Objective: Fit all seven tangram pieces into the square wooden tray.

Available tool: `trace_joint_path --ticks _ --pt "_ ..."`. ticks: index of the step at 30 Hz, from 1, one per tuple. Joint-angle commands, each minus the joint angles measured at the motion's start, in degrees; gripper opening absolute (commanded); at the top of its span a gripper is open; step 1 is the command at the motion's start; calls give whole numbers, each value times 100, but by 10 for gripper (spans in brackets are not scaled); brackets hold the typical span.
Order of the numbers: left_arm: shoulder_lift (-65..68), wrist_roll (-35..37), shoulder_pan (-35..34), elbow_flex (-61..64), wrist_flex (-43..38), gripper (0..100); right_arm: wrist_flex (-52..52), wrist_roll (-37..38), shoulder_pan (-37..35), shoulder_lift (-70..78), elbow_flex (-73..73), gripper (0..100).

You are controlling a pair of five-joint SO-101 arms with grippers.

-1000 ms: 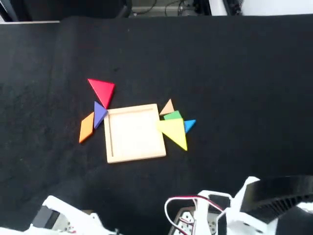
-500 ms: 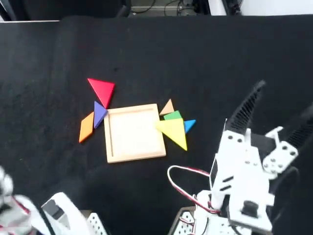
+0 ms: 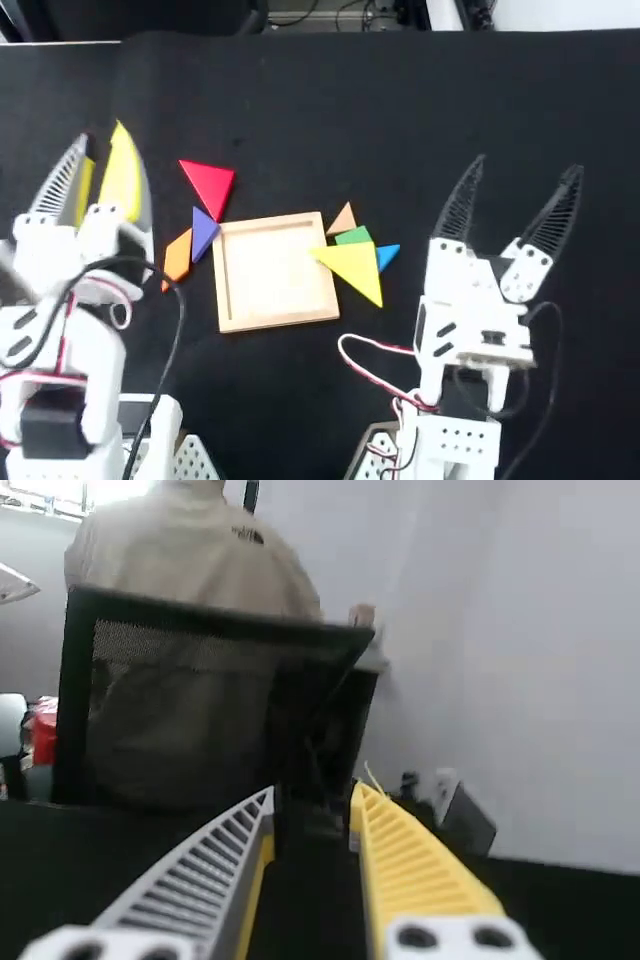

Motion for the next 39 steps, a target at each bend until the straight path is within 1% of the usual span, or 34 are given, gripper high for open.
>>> trace_joint_path --ticks 1,3,5,9,12,15,18,20,23,26,29,34,39 --pt "44 -782 -189 198 316 134 633 -53 -264 -382 -13 319" --pt "44 -1152 -295 435 510 134 1064 -53 -343 -382 -13 319" --pt "35 -1363 -391 725 686 131 1468 -53 -360 -382 -13 319" --pt "-158 -1424 -690 1323 642 134 1916 -53 -352 -391 -13 319" --pt "-396 -1415 -813 2026 193 134 2075 -53 -325 -391 -13 319" --pt "-703 -1415 -769 2993 -545 134 2075 -53 -281 -391 -13 319" --pt "-1099 -1442 -796 3952 -1459 131 2084 -18 97 -391 -13 319" --pt "-1345 -1451 -831 4409 -1644 130 2110 -18 492 -391 -13 319" --pt "-1644 -1451 -857 4945 -1582 130 2453 -9 1178 -391 -13 319" --pt "-1723 -1415 -963 4927 -941 130 3165 -9 1767 -391 -13 319" --pt "-1697 -1415 -1042 4945 -519 130 3991 0 2242 -435 -13 319" --pt "-1697 -1407 -1349 4945 35 130 5160 0 2716 -435 -13 319" --pt "-1688 -1407 -1402 4945 457 130 6321 0 2716 -435 -13 319"
